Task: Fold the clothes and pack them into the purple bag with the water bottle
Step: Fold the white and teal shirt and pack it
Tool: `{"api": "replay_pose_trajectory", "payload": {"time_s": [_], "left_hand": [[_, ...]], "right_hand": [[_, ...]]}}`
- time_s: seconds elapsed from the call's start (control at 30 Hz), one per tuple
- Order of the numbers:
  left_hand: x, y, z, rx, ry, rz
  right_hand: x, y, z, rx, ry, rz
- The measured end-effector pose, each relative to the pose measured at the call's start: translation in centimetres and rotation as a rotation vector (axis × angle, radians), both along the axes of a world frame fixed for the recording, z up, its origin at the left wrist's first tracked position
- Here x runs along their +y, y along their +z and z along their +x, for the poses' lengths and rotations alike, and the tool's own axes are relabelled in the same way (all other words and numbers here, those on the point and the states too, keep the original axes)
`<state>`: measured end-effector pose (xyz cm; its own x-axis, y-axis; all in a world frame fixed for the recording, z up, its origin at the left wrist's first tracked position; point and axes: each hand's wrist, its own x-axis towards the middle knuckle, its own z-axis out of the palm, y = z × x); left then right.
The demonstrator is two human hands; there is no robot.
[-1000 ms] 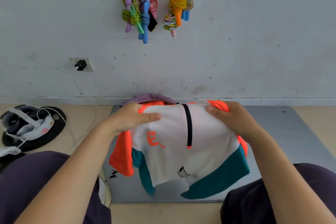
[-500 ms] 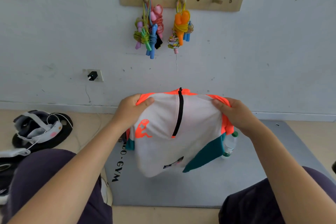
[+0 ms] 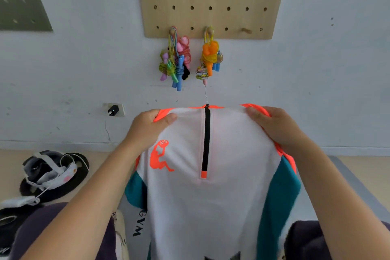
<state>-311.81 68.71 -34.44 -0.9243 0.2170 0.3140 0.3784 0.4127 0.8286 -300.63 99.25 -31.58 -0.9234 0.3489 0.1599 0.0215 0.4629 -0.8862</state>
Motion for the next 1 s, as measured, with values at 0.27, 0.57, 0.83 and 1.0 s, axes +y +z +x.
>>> {"api": "replay_pose_trajectory", "payload": {"time_s": [0.27, 0.57, 0.83, 1.0], "left_hand": [[3.1, -24.5, -8.1, -0.518, -0.052, -0.335], [3.3, -45.6, -9.4, -0.884, -0.076, -0.396], [5.9, -48.1, -12.9, -0.329, 0.187, -0.687], [8.5, -49.7, -5.7, -0.138, -0.215, -0.814]], "right_hand": [[2.7, -24.2, -10.9, -0.543, 0.045, 0.166], [3.7, -47.7, -12.7, -0.913, 0.175, 0.218], [4.7, -50.3, -16.9, -0.730, -0.015, 0.182], [6.9, -51.2, -15.0, -1.109, 0.138, 0.373]]}}
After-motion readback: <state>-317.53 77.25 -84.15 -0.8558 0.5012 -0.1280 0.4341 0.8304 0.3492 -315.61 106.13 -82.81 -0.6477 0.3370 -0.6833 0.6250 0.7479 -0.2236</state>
